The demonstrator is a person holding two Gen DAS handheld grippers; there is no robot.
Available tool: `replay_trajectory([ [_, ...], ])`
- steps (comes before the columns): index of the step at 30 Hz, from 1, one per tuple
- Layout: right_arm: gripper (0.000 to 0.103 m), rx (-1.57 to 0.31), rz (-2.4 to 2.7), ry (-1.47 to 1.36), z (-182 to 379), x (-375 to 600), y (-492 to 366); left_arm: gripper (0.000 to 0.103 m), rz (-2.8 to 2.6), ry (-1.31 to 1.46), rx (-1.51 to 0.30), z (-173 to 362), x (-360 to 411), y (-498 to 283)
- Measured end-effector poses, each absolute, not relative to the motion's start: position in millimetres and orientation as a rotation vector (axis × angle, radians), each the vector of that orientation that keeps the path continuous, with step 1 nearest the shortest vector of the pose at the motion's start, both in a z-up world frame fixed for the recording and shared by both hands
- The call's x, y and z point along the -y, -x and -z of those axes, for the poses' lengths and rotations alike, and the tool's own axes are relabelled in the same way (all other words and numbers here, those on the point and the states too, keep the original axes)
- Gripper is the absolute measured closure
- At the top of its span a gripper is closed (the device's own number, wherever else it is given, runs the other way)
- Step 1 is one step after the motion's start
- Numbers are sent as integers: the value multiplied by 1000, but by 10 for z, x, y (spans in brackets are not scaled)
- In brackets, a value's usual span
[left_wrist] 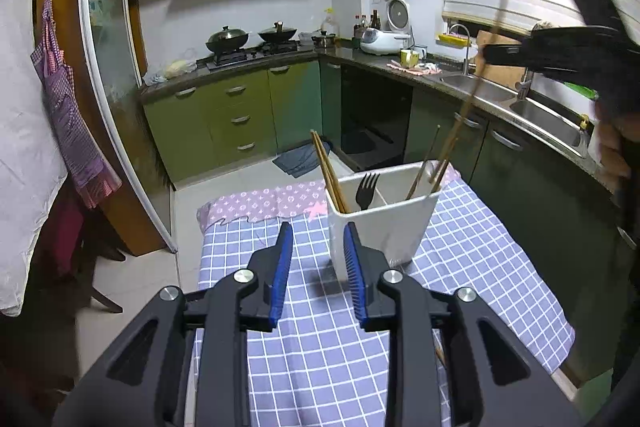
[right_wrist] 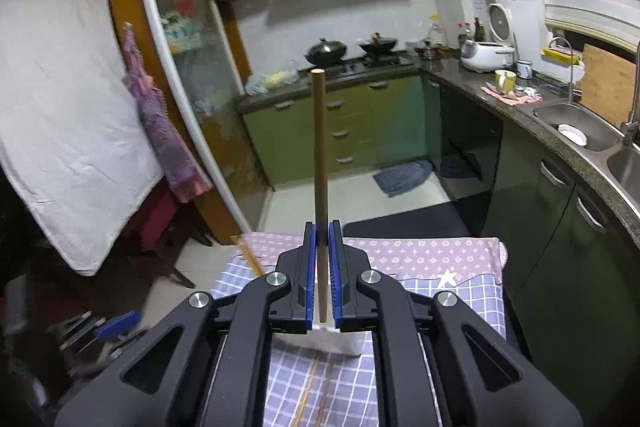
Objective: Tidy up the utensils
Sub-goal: 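Lower the chopstick into the white caddy and open the right tool, then grasp a chopstick with the left tool while the right tool moves to the last chopstick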
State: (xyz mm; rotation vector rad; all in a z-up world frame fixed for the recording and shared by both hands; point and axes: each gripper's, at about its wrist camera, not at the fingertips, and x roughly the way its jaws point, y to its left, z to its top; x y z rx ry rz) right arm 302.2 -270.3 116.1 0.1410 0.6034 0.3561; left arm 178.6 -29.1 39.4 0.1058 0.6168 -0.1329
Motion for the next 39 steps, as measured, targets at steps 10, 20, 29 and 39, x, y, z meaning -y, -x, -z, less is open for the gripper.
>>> replay_trajectory([
  [10,95,-798,-333,-82,-339,2402,-3494,77,141,-120,-661,-281,297,-1795],
  [20,77,-702,-393,-84,-565,2574,-2850,72,166,-139,-712,-103,472,-1835],
  [29,74,-900,-320,10,358,2799,-2417,71,146,-118,-976,556,789,-2075],
  [39,74,-1137,-303,50,1233,2907,-2416,71,124,-77,-1258,1283,1077,-2487],
])
